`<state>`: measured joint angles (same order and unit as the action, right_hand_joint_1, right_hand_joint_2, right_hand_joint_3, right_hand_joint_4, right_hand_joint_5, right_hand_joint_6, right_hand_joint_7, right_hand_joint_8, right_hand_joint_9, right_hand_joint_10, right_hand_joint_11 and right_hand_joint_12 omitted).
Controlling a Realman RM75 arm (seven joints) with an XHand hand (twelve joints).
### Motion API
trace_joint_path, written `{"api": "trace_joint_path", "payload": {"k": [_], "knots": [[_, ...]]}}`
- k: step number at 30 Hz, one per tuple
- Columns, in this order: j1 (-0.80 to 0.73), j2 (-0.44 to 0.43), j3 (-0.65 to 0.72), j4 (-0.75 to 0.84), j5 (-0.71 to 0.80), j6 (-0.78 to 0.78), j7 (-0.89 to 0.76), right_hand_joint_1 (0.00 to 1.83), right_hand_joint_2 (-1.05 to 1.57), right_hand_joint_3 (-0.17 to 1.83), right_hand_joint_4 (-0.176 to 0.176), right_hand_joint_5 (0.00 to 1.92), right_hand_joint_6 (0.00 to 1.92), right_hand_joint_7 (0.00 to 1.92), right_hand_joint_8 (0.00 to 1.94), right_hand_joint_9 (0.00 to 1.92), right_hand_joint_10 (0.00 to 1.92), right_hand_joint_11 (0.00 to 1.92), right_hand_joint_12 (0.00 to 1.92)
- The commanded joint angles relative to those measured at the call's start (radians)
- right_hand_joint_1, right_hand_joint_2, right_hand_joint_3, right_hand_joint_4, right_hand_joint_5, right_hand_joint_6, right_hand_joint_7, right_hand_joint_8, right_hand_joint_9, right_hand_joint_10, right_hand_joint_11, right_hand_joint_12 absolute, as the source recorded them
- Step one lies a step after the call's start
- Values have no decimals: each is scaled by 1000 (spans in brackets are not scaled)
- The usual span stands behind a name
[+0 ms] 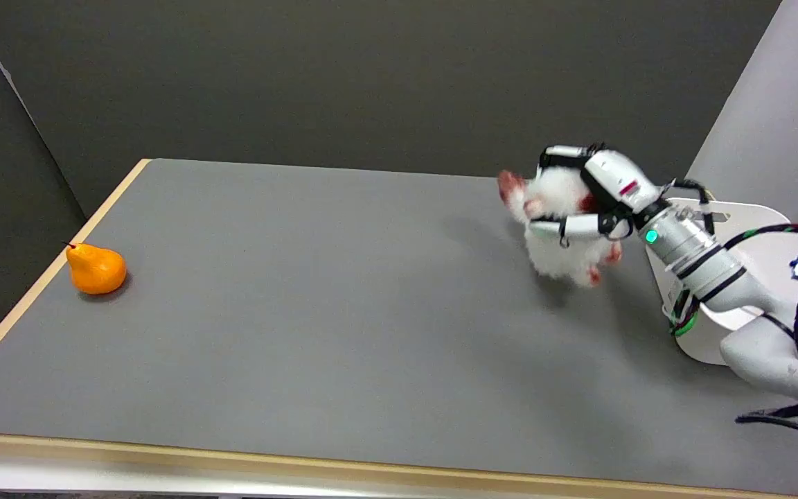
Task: Place the plush toy into the white container.
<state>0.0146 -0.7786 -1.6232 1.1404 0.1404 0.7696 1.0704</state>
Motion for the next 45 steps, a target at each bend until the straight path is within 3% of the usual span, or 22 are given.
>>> {"api": "trace_joint_path", "payload": {"k": [1, 12, 22, 32, 40, 45], "knots": [[4, 15, 274, 247, 7, -25, -229, 1325, 1111, 281, -118, 601, 1644, 758, 1354, 767, 1430, 850, 1787], [-24, 12, 452, 310, -1, -89, -320, 1324, 1121, 268, -120, 592, 1649, 755, 1353, 760, 1441, 855, 1799], [-243, -76, 616, 237, 78, -270, -487, 1324, 1120, 267, -119, 594, 1649, 754, 1350, 761, 1442, 842, 1803], [-359, -163, 607, 9, 279, -183, -513, 1326, 1096, 306, -116, 627, 1633, 744, 1333, 776, 1448, 824, 1796], [-361, -168, 535, -109, 377, -152, -513, 1326, 1094, 308, -115, 629, 1631, 747, 1333, 775, 1447, 827, 1781], [-340, -158, 446, -139, 472, -8, -502, 1323, 1122, 259, -113, 603, 1631, 753, 1353, 767, 1441, 831, 1779]]}}
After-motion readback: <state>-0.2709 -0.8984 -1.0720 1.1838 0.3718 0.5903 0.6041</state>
